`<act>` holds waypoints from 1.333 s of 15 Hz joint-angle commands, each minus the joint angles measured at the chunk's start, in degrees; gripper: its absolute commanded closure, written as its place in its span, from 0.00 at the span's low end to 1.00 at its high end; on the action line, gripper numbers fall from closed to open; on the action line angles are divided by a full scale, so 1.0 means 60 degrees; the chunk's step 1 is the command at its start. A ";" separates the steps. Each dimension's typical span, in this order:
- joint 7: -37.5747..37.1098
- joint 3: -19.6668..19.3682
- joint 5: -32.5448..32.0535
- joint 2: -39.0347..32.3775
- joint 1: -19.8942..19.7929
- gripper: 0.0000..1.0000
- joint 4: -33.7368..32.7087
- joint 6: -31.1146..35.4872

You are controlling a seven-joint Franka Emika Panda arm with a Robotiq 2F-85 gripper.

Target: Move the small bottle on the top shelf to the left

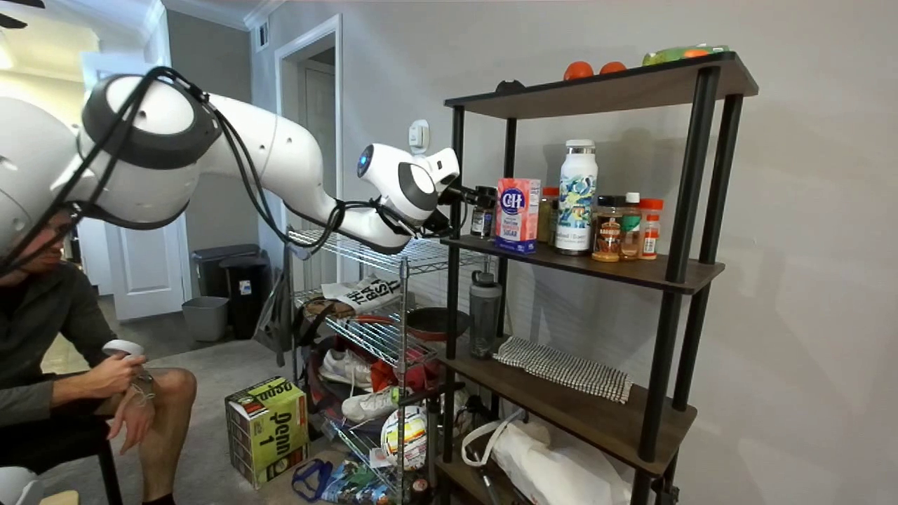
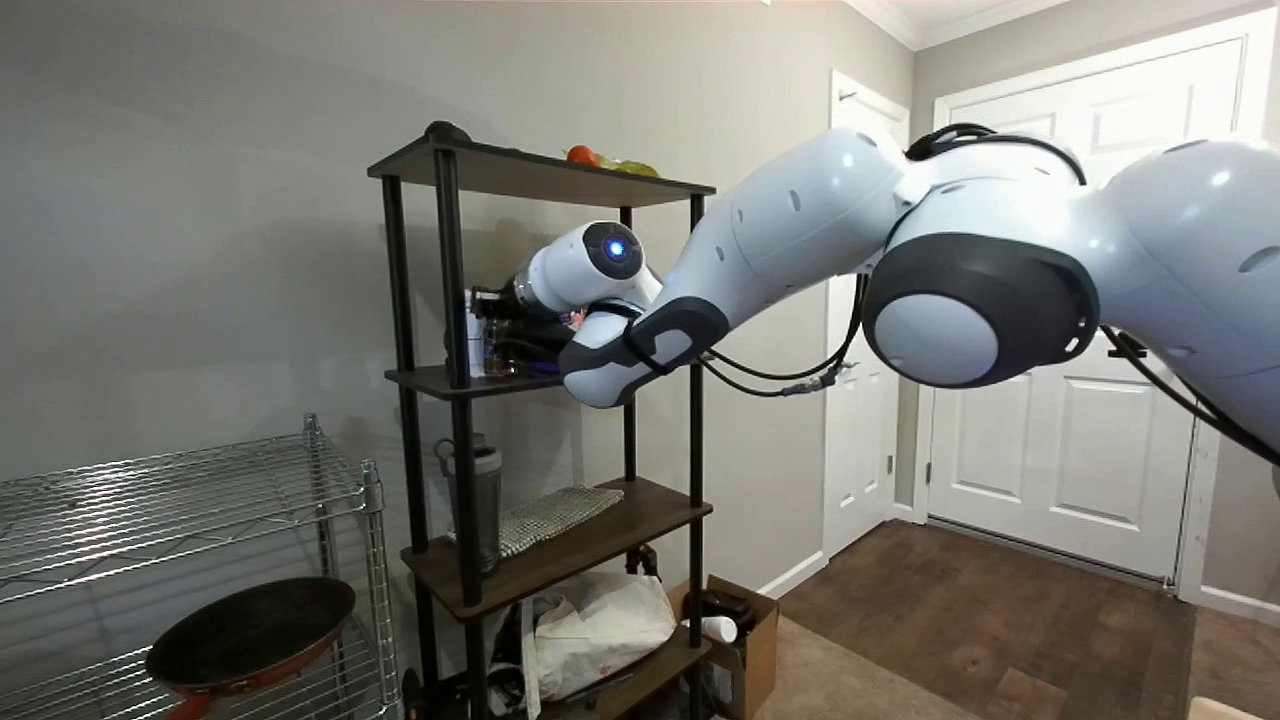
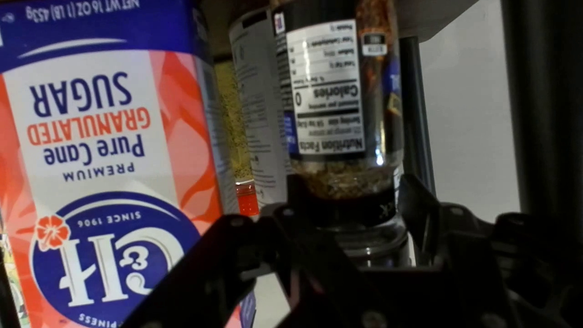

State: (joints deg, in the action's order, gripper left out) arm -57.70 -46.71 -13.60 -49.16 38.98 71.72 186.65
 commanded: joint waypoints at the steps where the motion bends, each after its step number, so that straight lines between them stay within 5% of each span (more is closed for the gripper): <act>1: -0.0157 0.0045 0.0269 -0.0634 -0.0645 0.71 -0.1159 -0.0203; 15: -0.0253 -0.0368 0.1137 -0.1688 -0.1426 0.71 -0.2532 -0.0243; 16: -0.0294 -0.0467 0.1211 -0.1722 -0.1404 0.21 -0.2553 -0.0281; 20: -0.0303 -0.0748 0.1503 -0.1804 -0.1366 0.02 -0.2585 -0.0263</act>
State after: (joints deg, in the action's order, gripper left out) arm -57.86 -48.85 -6.11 -58.79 31.02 57.98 186.10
